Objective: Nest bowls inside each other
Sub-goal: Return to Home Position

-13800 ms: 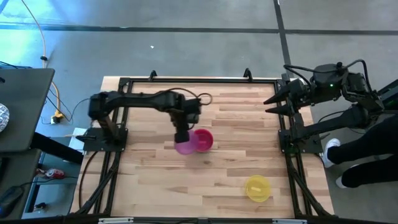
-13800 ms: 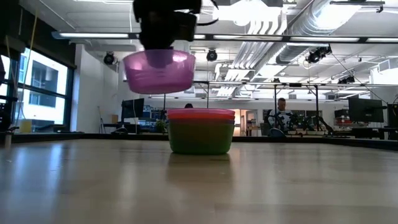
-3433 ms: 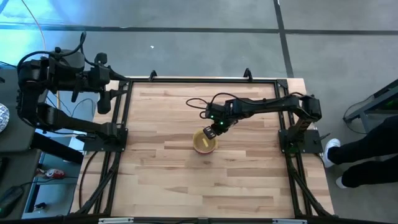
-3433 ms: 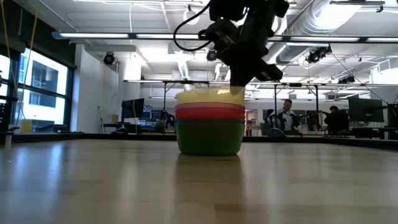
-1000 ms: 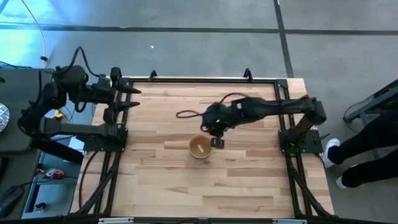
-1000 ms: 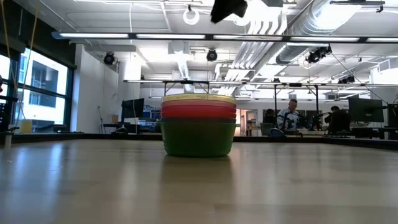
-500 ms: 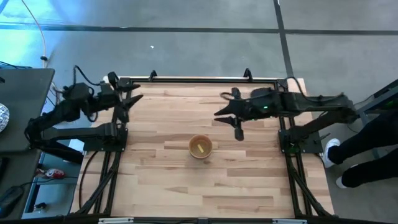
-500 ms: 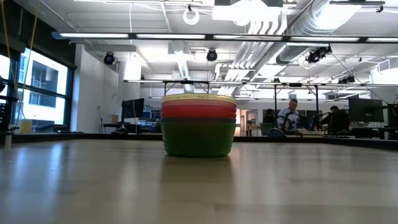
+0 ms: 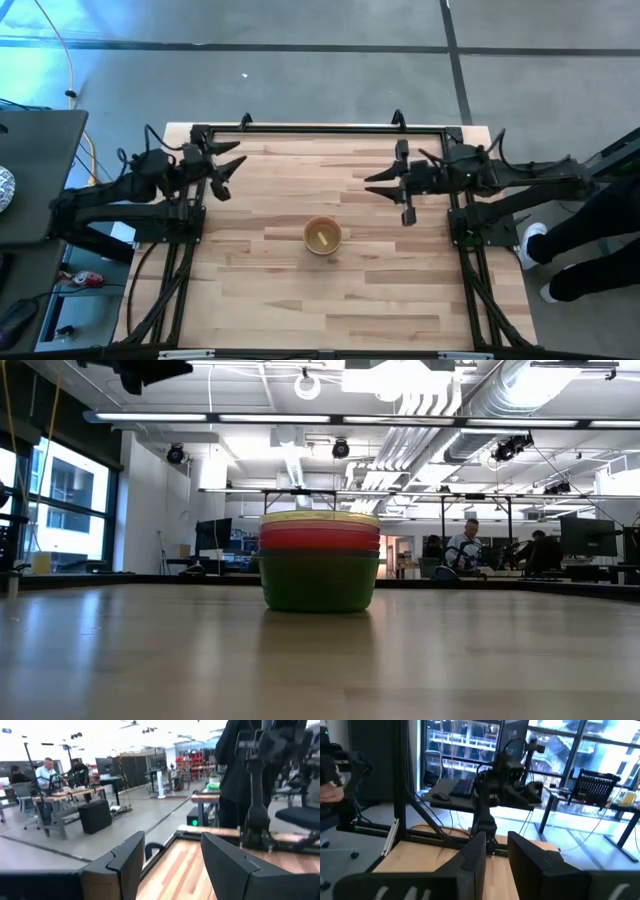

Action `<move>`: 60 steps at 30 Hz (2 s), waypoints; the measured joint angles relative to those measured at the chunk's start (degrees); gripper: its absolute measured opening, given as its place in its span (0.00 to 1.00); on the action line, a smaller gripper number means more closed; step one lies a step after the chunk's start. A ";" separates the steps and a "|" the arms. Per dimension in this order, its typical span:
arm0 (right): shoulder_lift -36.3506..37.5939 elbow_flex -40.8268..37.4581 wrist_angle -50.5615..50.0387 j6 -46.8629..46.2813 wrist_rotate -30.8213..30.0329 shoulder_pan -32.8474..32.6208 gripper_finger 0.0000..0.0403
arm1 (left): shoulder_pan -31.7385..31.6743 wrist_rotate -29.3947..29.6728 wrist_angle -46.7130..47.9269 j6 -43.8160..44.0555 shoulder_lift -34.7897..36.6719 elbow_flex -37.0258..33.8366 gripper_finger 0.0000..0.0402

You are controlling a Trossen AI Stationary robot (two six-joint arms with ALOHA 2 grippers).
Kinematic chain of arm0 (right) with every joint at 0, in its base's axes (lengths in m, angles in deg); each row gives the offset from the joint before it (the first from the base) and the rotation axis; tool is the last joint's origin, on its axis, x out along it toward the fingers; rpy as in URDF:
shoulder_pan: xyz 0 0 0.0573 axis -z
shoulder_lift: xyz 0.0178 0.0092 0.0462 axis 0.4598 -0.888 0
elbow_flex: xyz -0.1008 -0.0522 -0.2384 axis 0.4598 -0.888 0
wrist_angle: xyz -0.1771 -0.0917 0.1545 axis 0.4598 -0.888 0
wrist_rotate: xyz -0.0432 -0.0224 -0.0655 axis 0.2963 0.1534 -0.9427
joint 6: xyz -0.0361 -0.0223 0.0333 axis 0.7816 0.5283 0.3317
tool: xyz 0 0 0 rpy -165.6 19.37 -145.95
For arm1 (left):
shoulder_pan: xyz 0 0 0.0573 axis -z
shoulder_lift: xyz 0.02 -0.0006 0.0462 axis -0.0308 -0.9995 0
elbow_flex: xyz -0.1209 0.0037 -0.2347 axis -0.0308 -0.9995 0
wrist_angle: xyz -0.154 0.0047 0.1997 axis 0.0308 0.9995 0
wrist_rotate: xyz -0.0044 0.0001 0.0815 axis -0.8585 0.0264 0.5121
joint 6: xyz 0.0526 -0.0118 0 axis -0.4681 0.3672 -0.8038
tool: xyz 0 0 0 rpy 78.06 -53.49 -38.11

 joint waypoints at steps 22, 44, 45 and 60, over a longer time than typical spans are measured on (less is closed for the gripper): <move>17.92 -30.62 30.42 -0.80 1.33 0.00 0.18 | 17.26 11.43 -10.10 -2.00 5.16 -15.40 0.46; 19.95 -31.96 23.48 -0.68 4.45 -0.02 0.18 | 14.12 1.89 -6.72 -7.19 24.05 -29.50 0.46; 20.61 -31.96 22.37 -0.68 4.45 -0.02 0.18 | 13.62 1.45 -6.21 -7.42 24.05 -29.50 0.46; 31.13 -31.96 -0.50 -2.20 5.62 -0.02 0.18 | 8.09 -4.77 -5.40 -7.51 24.03 -29.50 0.46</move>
